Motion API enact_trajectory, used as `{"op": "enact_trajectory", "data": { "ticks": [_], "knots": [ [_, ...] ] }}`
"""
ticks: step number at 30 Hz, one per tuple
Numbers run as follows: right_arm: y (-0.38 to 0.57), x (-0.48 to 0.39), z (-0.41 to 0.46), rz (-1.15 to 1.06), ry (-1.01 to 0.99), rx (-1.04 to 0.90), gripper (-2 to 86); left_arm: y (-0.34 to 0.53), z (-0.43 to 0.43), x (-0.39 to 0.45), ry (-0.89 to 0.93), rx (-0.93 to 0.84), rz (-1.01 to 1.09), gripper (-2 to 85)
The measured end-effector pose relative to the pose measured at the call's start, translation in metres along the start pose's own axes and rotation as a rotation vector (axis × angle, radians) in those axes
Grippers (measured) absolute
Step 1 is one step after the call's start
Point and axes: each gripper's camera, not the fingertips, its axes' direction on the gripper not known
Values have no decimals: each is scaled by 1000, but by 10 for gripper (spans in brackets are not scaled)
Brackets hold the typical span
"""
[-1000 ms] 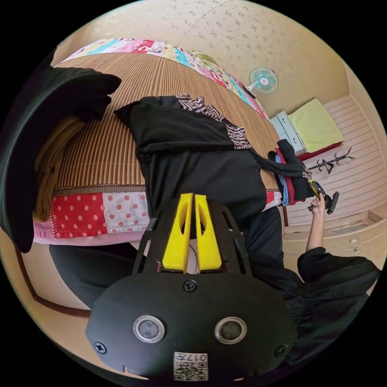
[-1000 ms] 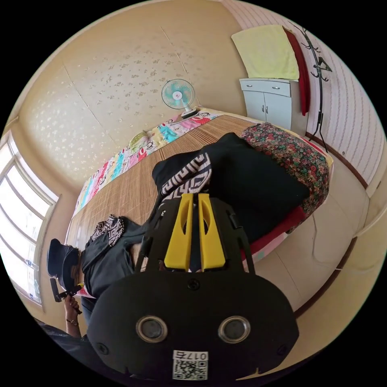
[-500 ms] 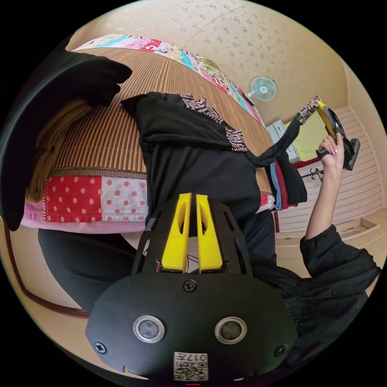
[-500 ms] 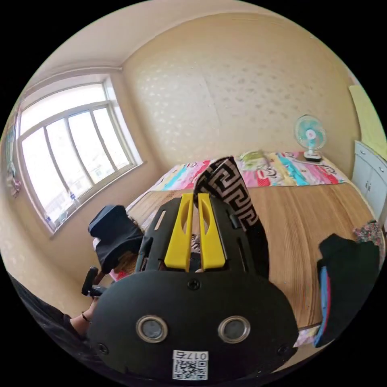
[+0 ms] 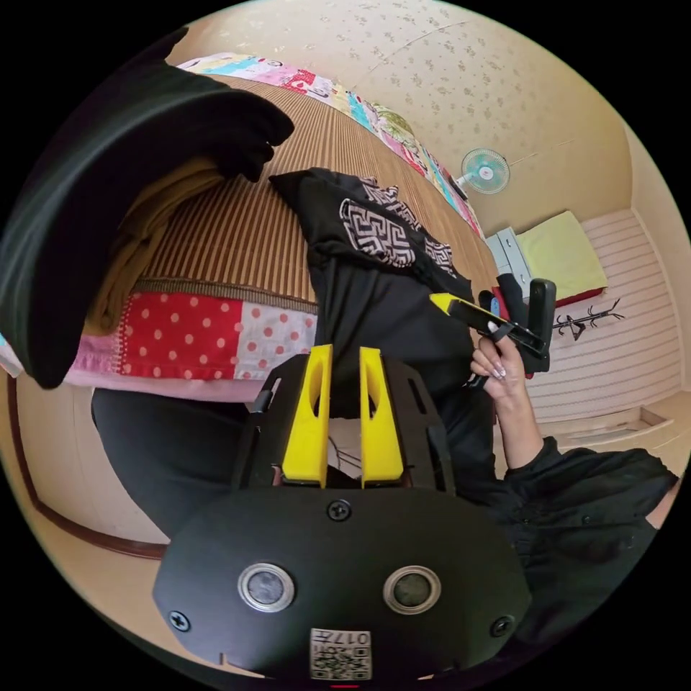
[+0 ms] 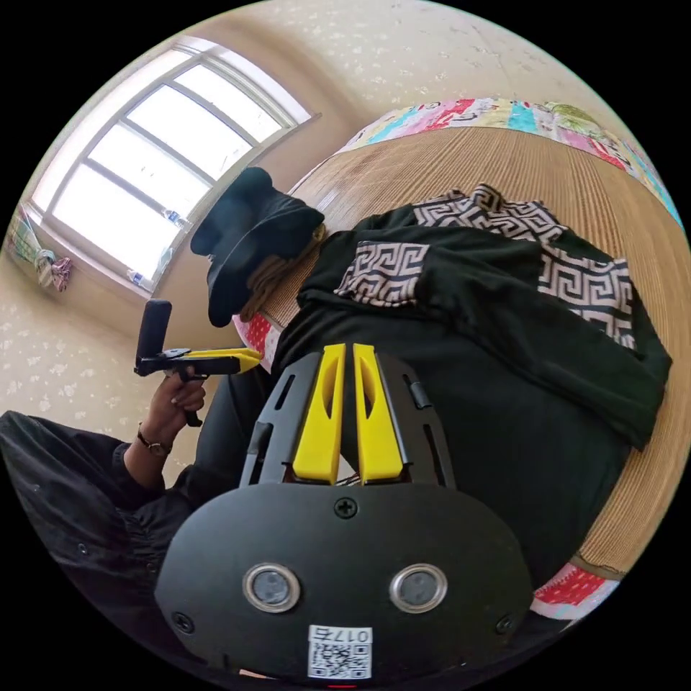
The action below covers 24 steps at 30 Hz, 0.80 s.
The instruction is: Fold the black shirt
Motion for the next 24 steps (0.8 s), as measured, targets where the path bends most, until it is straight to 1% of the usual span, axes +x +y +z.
{"op": "enact_trajectory", "data": {
  "ticks": [4, 6, 7, 8, 9, 11, 12, 14, 16, 18, 20, 22, 23, 24],
  "knots": [
    [17, 52, -43, 104, 11, 88, 17, -53, 14, 29, -19, 50, 107, 74],
    [32, 71, -59, 145, 1, 140, 11, -90, 32, 50, -57, 46, 197, 74],
    [36, 74, -61, 153, 0, 145, 11, -98, 39, 53, -69, 30, 214, 74],
    [43, 78, -62, 173, -2, 145, 9, -117, 58, 56, -99, -33, 226, 73],
    [51, 81, -61, 193, -4, 143, 8, -132, 79, 54, -140, -97, 201, 72],
    [65, 83, -59, 207, -6, 153, 7, -148, 109, 51, -171, -172, 167, 75],
    [74, 84, -57, 218, -3, 156, 6, -153, 118, 50, -178, -169, 159, 73],
    [86, 89, -54, 238, -6, 149, 5, -159, 119, 52, -167, -165, 152, 60],
    [97, 97, -54, 263, -14, 144, 5, -165, 111, 53, -98, -171, 153, 45],
    [107, 111, -57, 276, -16, 143, 5, -167, 83, 59, 22, -77, 213, 32],
    [113, 123, -61, 290, -8, 140, 5, -165, 60, 65, 73, -21, 271, 29],
    [118, 135, -66, 301, 1, 151, 5, -158, 42, 66, 58, 28, 305, 36],
    [121, 143, -69, 310, 6, 161, 6, -152, 38, 63, 4, 40, 296, 44],
    [124, 150, -70, 322, 12, 167, 6, -148, 45, 54, -68, 3, 254, 52]
  ]
}}
